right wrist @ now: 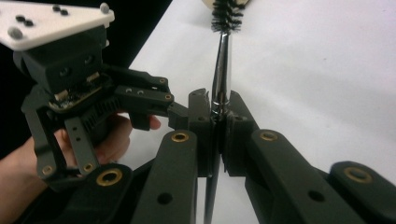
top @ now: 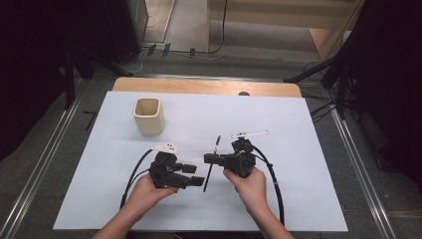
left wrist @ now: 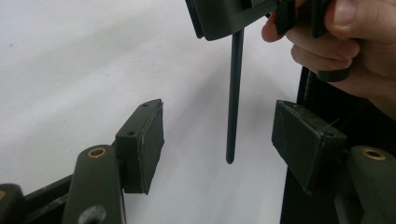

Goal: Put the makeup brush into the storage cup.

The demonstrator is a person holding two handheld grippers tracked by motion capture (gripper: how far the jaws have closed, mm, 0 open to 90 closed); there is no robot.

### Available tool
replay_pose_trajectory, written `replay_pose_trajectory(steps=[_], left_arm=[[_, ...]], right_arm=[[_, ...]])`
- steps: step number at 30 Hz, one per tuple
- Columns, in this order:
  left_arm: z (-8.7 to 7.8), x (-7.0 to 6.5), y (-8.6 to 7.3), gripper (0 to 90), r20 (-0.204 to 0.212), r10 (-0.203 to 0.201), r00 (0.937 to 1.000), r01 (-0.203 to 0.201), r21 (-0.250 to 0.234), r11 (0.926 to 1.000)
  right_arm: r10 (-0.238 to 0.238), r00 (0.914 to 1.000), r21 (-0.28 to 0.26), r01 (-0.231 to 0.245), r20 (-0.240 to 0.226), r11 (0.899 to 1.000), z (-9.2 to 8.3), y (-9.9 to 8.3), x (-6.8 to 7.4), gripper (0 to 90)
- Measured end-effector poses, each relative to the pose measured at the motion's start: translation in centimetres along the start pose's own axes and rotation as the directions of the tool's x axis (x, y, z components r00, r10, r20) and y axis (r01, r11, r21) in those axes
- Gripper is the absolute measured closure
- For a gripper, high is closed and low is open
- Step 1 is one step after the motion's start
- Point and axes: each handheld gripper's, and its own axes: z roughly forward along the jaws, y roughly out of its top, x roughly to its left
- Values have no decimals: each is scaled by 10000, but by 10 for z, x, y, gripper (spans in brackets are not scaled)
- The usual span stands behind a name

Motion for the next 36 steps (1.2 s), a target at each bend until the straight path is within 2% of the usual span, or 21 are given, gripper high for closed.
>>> replay_pose_trajectory(steps=[5,9,12,13,17,20,27,30,36], left_arm=[[0,-1,2,346,115,430,9990,-434,441,9981],[0,0,4,346,347,448,9984,-468,577,9972],[1,2,5,347,487,519,9975,-551,678,9962],[1,4,5,347,569,425,9975,-461,634,9969],[2,8,5,347,643,519,9966,-566,731,9957],[2,10,5,347,891,467,9949,-524,626,9967],[5,9,4,349,1274,473,9907,-538,484,9974],[6,9,4,351,1334,359,9904,-415,392,9984],[9,7,3,356,1399,408,9893,-476,457,9978]], right_arm=[[-252,9997,257,253,-52,9993,1,0,0,855],[-626,9980,480,628,-55,9969,2,0,0,855],[-867,9962,450,871,-93,9952,3,-1,0,855],[-865,9961,423,872,-179,9953,4,-1,0,854],[-1105,9936,469,1115,-225,9927,6,-2,1,855],[-1173,9924,419,1188,-364,9920,8,-2,1,854],[-1244,9903,292,1264,-622,9916,10,-3,2,855],[-1268,9894,219,1286,-710,9914,11,-2,2,854],[-1287,9886,136,1301,-779,9914,11,-2,4,854]])
